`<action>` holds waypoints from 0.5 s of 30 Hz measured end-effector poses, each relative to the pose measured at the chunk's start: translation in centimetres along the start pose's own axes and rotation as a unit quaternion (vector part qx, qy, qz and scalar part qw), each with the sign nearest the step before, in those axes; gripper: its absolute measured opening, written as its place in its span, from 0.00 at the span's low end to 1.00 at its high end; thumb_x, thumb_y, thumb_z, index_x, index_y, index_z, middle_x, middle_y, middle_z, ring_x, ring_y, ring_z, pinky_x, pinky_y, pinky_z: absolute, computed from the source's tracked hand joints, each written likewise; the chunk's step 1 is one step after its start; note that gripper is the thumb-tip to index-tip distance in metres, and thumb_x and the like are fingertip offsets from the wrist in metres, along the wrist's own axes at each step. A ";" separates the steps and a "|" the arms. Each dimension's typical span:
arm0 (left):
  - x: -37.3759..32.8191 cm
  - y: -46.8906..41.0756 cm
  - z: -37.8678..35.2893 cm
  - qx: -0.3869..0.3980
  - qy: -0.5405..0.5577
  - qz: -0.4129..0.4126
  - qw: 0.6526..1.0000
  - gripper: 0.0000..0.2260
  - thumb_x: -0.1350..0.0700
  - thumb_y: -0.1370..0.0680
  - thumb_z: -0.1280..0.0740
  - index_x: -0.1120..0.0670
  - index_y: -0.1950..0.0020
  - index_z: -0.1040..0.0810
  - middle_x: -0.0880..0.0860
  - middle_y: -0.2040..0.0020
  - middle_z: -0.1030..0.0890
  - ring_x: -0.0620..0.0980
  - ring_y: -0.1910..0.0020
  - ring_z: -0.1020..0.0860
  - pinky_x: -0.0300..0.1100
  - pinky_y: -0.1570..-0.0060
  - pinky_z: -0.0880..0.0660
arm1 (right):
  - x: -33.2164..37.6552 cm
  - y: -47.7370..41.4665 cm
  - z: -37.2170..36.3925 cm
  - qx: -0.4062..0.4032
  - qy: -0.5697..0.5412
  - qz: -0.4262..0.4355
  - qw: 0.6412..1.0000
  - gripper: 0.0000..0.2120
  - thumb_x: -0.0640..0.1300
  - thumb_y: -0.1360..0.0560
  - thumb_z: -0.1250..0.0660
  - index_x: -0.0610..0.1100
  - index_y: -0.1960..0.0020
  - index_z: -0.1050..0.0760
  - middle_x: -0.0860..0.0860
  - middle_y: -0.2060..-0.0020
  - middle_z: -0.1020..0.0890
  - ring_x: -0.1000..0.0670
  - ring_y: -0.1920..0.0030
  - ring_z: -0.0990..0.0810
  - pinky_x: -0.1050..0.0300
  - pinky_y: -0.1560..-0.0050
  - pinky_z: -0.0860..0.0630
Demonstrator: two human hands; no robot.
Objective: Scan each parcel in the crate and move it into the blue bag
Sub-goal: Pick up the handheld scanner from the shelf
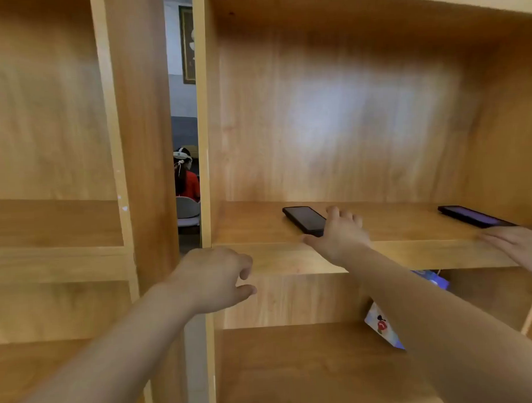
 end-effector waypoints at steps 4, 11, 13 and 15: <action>1.8 -3.0 -0.5 -0.027 -0.028 -0.002 0.999 0.14 0.37 0.23 0.40 0.45 0.49 0.28 0.43 0.57 0.26 0.47 0.59 0.26 0.41 0.69 0.35 | 1.4 -3.7 -2.1 0.074 0.043 -0.063 0.994 0.43 0.69 0.35 0.34 0.43 0.32 0.43 0.42 0.37 0.32 0.40 0.37 0.35 0.46 0.45 0.32; 2.9 -4.2 -1.4 -0.028 -0.022 -0.002 0.999 0.13 0.37 0.24 0.40 0.45 0.48 0.27 0.43 0.56 0.24 0.47 0.56 0.24 0.41 0.68 0.35 | 2.0 -6.9 -2.9 0.116 0.013 -0.089 0.989 0.33 0.57 0.32 0.33 0.41 0.35 0.39 0.43 0.45 0.25 0.41 0.45 0.27 0.48 0.47 0.27; 2.7 -3.7 -1.5 -0.028 -0.020 0.004 0.999 0.13 0.37 0.24 0.40 0.45 0.48 0.27 0.44 0.55 0.23 0.47 0.56 0.24 0.41 0.68 0.35 | 2.1 -7.0 -2.2 0.130 -0.029 -0.085 0.987 0.34 0.56 0.37 0.29 0.39 0.39 0.34 0.44 0.47 0.24 0.42 0.46 0.26 0.49 0.48 0.25; 2.5 -2.8 -1.5 -0.022 -0.021 0.012 0.999 0.14 0.37 0.24 0.40 0.45 0.49 0.28 0.44 0.54 0.23 0.47 0.56 0.24 0.41 0.68 0.33 | 2.2 -6.5 -1.5 0.135 -0.038 -0.067 0.988 0.30 0.55 0.42 0.26 0.40 0.45 0.28 0.46 0.50 0.24 0.44 0.47 0.26 0.51 0.51 0.25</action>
Point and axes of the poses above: each hand's wrist, its own y-axis away from the middle knuckle, its own z-axis out of the back of the hand, x = y × z, the point moved 2 cm from there along -y, towards the middle knuckle
